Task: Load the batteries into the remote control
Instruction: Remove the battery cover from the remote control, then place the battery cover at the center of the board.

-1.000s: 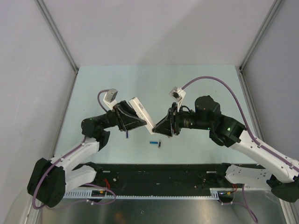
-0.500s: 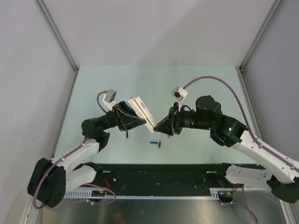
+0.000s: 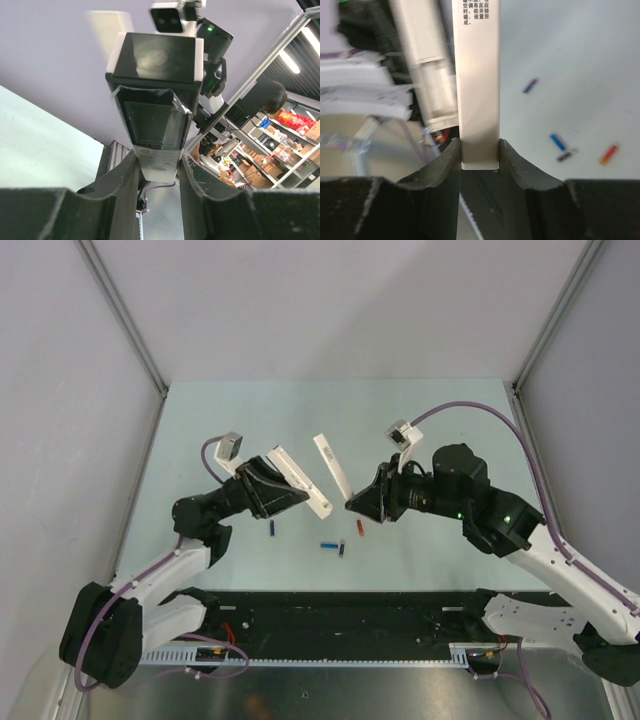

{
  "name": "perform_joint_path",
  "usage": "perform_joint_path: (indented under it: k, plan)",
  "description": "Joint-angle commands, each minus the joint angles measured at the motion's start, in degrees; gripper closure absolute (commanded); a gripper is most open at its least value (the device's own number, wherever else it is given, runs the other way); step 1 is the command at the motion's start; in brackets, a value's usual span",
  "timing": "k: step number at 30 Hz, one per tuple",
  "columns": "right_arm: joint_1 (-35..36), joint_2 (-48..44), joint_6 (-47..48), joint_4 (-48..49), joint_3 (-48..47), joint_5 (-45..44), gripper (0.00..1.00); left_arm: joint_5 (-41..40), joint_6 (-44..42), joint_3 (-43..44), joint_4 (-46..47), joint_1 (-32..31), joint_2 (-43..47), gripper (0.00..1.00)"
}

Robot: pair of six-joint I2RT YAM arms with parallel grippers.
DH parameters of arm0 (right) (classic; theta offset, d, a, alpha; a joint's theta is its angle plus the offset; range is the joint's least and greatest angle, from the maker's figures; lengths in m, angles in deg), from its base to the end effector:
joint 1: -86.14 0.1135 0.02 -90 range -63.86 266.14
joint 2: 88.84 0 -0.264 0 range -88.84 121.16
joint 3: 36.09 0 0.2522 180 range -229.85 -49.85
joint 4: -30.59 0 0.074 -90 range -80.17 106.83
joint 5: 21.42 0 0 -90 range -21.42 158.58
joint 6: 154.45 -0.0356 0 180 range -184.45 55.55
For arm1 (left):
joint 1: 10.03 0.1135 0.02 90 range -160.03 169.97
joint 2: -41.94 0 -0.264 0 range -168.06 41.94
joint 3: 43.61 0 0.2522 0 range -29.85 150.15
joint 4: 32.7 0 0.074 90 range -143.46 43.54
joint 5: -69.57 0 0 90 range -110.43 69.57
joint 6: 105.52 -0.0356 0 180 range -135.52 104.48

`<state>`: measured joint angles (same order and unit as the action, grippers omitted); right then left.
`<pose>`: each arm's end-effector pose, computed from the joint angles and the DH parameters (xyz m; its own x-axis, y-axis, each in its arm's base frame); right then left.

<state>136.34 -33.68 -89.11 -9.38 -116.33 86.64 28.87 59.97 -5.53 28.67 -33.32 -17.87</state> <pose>0.1207 0.1621 0.4094 -0.5343 -0.0215 -0.8450 -0.7695 0.4263 0.4756 0.1697 -0.1024 0.3103 -0.6219 -0.4196 -0.6612 0.7662 -0.1520 -0.6243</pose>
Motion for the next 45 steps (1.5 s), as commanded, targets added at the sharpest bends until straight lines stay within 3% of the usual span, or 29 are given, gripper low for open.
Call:
perform_joint_path:
  k: [1, 4, 8, 16, 25, 36, 38, 45]
  plan:
    - [-3.8, 1.7, 2.6, -8.1, -1.6, -16.8, 1.0, 1.7, -0.1, -0.6, 20.8, 0.7, 3.4, 1.0]
    - [-4.8, 8.2, 2.3, -13.0, -0.5, -27.2, 1.0, 2.7, -0.3, -2.5, 21.0, 0.6, 7.2, 1.0]
    - [-8.0, 13.0, 0.9, -9.7, 4.1, -31.4, 1.0, 2.2, -2.7, -6.8, 21.0, 0.4, 14.8, 1.0]
    - [-14.2, 23.0, 0.7, -2.8, 8.4, -30.3, 1.0, 2.6, -4.0, -12.0, 21.0, 0.4, 22.4, 1.0]
    - [-21.2, 31.4, 1.8, 1.7, 10.5, -25.4, 1.0, 2.0, -5.1, -13.2, 21.0, 0.3, 21.3, 1.0]
    - [-23.7, 39.4, 1.5, 3.5, 10.5, -22.0, 1.0, 2.1, -5.3, -13.7, 21.0, 0.3, 19.9, 1.0]
    - [-23.7, 40.1, 2.1, 3.1, 10.5, -20.9, 0.85, 1.8, -5.3, -13.9, 21.0, 0.3, 19.6, 1.0]
    - [-24.0, 40.4, 1.6, 2.1, 10.4, -21.4, 0.6, 1.9, -5.0, -13.2, 21.0, 0.3, 18.9, 1.0]
